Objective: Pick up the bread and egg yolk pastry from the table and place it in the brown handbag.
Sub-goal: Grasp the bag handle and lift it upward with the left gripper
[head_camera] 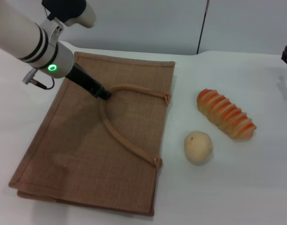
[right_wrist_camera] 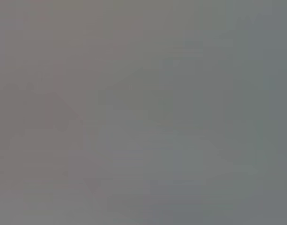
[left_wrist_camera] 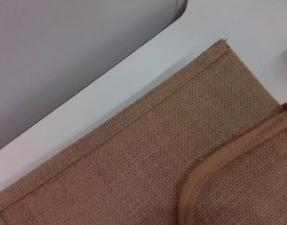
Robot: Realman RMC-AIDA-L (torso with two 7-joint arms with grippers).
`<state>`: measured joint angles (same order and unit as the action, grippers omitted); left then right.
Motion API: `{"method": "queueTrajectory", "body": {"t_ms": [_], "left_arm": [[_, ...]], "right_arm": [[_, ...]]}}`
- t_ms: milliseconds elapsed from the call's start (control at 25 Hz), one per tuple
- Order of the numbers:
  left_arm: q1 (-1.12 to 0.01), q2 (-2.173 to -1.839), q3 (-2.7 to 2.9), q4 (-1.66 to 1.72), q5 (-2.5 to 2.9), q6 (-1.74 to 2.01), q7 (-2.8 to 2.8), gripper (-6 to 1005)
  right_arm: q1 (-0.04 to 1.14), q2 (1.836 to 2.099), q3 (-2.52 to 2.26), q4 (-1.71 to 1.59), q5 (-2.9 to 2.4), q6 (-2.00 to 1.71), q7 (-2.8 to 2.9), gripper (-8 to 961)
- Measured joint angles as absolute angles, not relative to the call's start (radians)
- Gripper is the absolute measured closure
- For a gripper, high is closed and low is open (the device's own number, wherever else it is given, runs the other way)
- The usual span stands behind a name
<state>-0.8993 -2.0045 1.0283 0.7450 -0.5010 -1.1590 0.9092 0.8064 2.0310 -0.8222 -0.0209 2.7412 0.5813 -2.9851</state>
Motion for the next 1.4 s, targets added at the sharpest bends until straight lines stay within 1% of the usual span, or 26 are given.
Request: {"method": "queueTrajectory", "body": {"t_ms": [640, 960, 1400], "left_arm": [[-0.911, -2.007, 1.032, 0.645, -0.499, -1.043, 0.916, 550], [-0.92, -2.026, 1.032, 0.61, -0.502, -0.998, 0.928, 551], [-0.923, -2.029, 1.031, 0.585, -0.513, -0.98, 0.929, 552]], "right_arm": [[0.806, 2.033, -0.822, -0.022, 2.741, 0.581, -2.985, 137], [0.811, 2.033, -0.822, -0.021, 2.741, 0.581, -2.984, 137], [0.818, 2.034, -0.822, -0.02, 2.743, 0.581, -2.984, 137]]}}
